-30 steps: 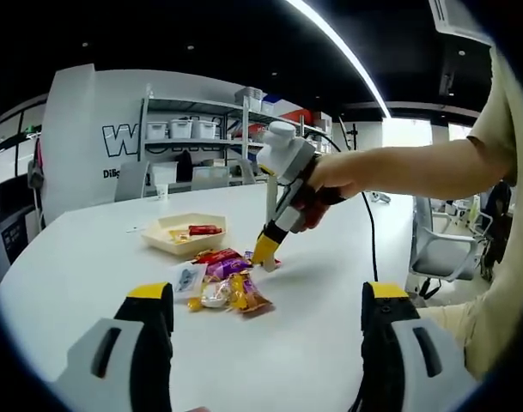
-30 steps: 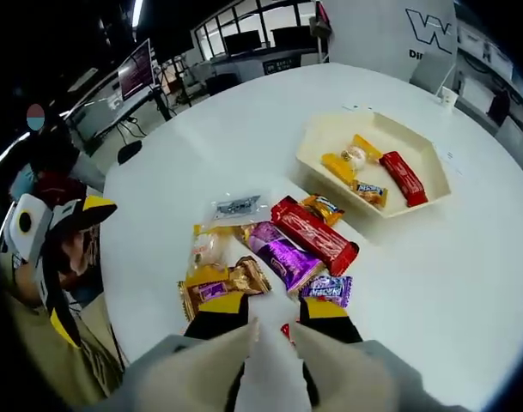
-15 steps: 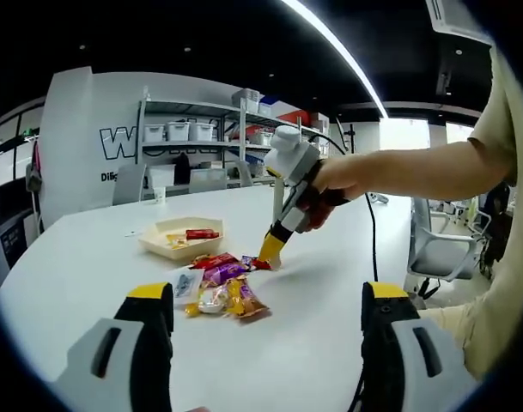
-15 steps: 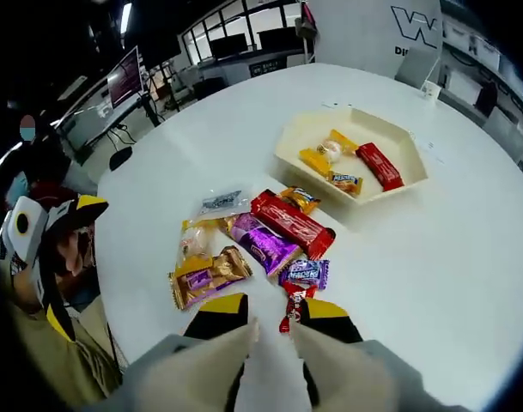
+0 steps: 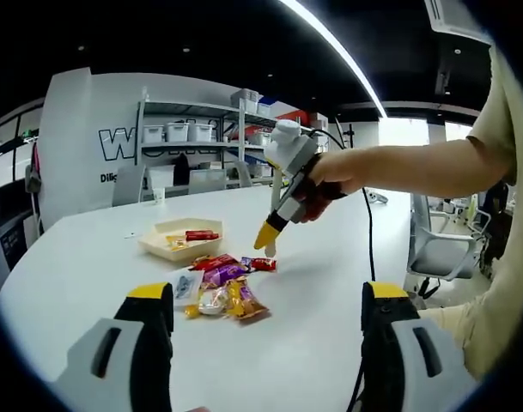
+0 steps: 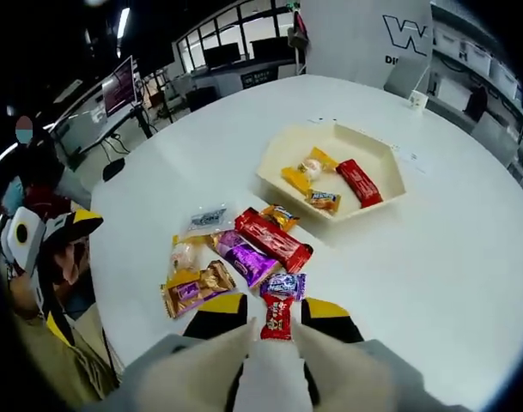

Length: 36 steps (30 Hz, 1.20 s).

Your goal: Place the target food into the container with the food tongs after gripping and lifting it, then release it inside without dropping or visibly crushing the food.

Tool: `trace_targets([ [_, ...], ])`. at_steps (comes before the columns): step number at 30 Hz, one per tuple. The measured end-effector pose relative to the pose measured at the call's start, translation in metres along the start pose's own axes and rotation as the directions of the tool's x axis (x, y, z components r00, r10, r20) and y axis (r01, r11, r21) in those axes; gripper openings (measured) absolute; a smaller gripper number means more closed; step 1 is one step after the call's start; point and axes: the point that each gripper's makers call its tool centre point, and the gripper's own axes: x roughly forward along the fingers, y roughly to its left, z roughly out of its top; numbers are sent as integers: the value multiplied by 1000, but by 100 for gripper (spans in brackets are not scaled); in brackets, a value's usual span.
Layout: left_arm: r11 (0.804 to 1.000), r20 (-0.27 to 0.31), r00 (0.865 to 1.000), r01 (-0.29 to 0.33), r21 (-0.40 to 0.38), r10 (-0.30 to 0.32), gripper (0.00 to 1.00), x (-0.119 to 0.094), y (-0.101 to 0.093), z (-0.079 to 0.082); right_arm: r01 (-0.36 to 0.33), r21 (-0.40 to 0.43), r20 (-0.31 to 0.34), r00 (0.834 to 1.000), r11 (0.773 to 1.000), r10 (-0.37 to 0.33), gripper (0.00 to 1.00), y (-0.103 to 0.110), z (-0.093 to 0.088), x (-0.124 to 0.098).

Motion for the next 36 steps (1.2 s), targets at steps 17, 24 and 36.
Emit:
trace_targets([
  [17,1000,-5,1000,-2,-7,2,89,0,1,-5,-3,-3,5,1000,1000,3,22,1,-3,14],
  [24,1000,-7,1000,-6,-10,6,89,-1,3,-6,10,-9,4,1000,1000,-10,22,-5,-5,22],
  [36,1000,-10,1000,-8,-13,8,88,-1,5,-8,9,-28,5,1000,1000,-9,21,-5,-9,27],
])
